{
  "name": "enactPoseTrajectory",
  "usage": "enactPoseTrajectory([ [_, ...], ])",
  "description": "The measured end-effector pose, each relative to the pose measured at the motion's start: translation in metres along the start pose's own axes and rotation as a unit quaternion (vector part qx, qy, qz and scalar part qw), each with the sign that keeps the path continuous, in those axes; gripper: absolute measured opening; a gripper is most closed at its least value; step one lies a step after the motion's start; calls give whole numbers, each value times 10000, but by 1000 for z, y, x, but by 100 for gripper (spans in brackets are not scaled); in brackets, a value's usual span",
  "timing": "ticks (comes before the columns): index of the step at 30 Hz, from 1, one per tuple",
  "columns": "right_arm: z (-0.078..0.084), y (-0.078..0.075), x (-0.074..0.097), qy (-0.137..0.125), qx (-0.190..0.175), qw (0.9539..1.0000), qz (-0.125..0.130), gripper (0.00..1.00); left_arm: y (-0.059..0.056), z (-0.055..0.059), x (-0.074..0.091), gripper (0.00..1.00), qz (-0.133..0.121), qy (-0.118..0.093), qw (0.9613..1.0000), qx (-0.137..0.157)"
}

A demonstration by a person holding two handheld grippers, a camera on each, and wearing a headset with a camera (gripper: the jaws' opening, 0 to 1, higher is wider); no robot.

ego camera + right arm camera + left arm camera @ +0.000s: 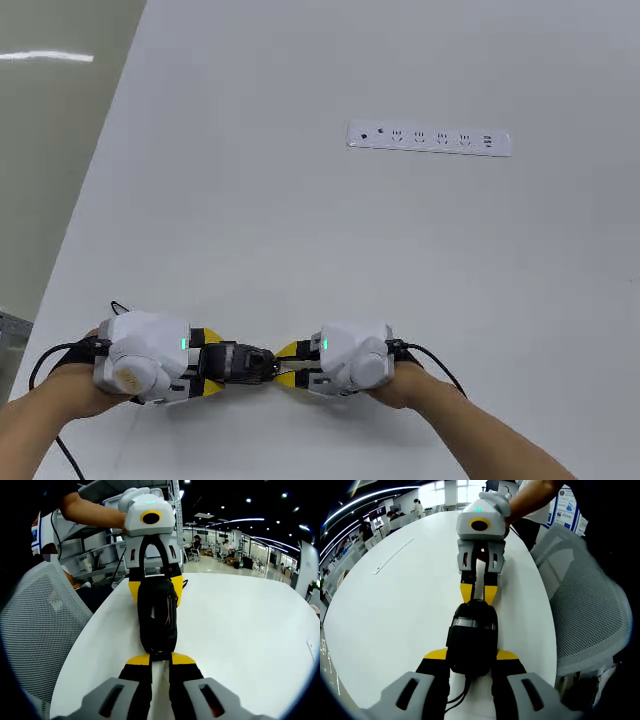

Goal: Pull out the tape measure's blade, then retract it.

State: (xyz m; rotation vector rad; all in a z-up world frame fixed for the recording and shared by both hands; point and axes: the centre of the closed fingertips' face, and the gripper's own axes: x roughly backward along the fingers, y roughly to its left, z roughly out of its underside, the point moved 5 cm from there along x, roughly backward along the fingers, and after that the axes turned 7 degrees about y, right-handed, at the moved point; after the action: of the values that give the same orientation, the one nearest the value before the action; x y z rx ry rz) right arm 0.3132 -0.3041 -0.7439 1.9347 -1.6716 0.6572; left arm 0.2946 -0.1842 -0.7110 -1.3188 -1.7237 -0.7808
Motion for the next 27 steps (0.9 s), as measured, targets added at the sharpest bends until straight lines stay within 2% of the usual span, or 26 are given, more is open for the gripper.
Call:
enactPoseTrajectory([
  [27, -1, -1, 0, 4, -11, 10000, 42, 9, 1, 2, 1, 27, 0, 33, 10000, 23],
])
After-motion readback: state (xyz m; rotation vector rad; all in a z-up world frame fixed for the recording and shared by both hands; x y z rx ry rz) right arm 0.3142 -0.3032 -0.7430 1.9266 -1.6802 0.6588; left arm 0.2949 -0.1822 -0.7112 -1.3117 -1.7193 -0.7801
